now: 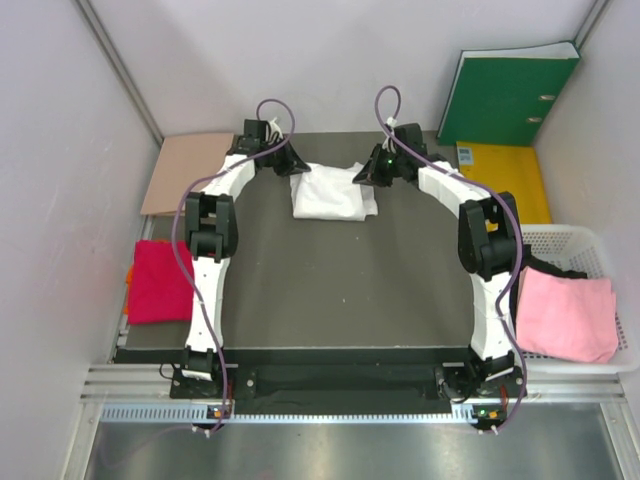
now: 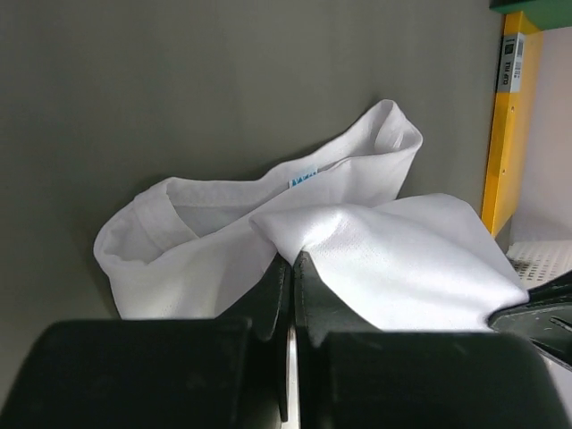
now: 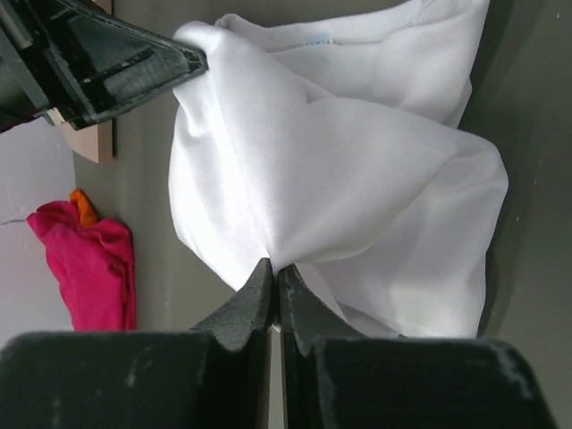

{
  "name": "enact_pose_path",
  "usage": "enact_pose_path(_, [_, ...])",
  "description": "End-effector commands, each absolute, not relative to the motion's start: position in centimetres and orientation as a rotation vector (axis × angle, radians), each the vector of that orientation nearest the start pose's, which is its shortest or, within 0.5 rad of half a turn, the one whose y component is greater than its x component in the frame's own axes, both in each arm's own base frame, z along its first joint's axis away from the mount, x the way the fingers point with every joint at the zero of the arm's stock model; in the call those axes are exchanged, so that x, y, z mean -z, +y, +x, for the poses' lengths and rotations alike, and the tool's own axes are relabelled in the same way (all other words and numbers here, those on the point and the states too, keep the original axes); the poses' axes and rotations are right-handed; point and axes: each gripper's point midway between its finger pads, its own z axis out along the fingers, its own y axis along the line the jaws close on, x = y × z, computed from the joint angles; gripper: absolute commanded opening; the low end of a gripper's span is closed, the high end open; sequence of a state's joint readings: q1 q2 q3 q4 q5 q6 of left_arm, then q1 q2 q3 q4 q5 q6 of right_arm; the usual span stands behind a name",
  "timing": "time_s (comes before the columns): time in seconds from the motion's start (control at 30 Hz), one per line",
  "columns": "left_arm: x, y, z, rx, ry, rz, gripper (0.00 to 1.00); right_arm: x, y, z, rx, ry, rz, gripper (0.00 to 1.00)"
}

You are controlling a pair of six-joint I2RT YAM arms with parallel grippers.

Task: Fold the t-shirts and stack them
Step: Smooth out wrinkles on the folded tshirt

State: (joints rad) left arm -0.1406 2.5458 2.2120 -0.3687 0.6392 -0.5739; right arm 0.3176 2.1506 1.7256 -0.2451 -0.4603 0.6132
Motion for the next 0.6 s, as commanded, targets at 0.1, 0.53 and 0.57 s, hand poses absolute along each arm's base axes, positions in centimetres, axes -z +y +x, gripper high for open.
enact_pose_path(0.1, [-16.0, -19.2, 59.8, 1.099, 2.178, -0.061, 0.0, -14.4, 27.6, 50.3, -1.039, 2.303, 0.034, 0.02])
enact_pose_path(0.53, [-22.6, -17.2, 55.8, 0.981, 2.071, -0.059, 0.0, -14.9, 28.3, 49.2, -1.095, 2.302, -0.018, 0.03])
enact_pose_path(0.57, [-22.4, -17.3, 55.8, 0.986, 2.076, -0.062, 0.0, -15.1, 28.3, 49.3, -1.095, 2.299, -0.019, 0.03])
